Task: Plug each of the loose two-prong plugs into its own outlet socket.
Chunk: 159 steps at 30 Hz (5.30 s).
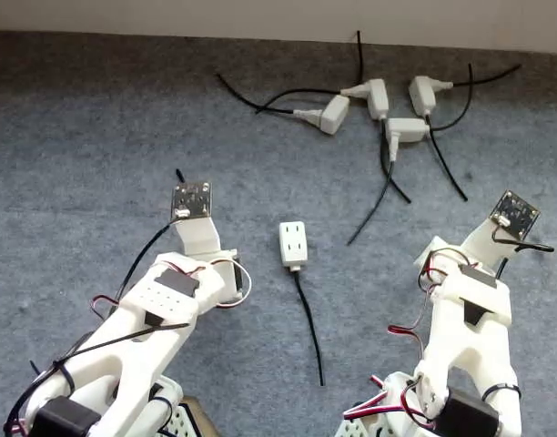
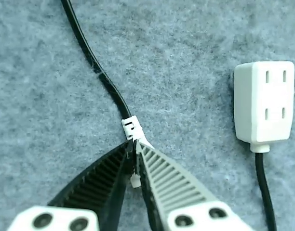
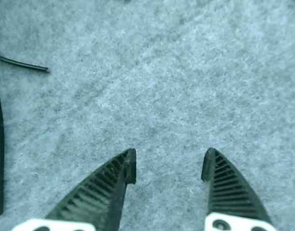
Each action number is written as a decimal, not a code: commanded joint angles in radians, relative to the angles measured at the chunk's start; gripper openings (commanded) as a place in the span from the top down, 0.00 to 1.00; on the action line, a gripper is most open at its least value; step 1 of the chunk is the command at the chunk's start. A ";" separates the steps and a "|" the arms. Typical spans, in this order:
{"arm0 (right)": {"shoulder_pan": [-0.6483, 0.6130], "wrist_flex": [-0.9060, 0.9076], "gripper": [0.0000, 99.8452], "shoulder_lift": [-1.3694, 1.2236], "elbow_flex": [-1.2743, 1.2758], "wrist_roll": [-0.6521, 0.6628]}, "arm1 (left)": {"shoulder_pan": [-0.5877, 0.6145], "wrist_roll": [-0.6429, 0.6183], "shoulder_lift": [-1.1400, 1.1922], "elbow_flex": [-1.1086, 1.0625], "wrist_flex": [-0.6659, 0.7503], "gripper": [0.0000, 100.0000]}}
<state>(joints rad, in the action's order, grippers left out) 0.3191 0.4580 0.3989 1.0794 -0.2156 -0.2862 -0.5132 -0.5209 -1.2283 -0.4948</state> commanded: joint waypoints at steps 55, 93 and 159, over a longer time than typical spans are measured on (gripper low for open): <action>-0.008 -0.018 0.77 0.002 -0.002 0.012 | 0.116 -0.160 -0.001 -0.041 -0.006 0.77; -0.008 -0.018 0.77 0.002 -0.002 0.012 | -0.208 -0.160 -0.179 0.058 0.888 0.99; -0.819 0.424 0.99 0.705 0.242 0.258 | -0.283 -0.443 -0.549 -0.246 1.106 0.99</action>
<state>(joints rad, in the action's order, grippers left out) -0.4603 0.8769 1.1078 1.3326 0.0299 -0.5639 -0.9505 -1.0717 -1.5228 0.5884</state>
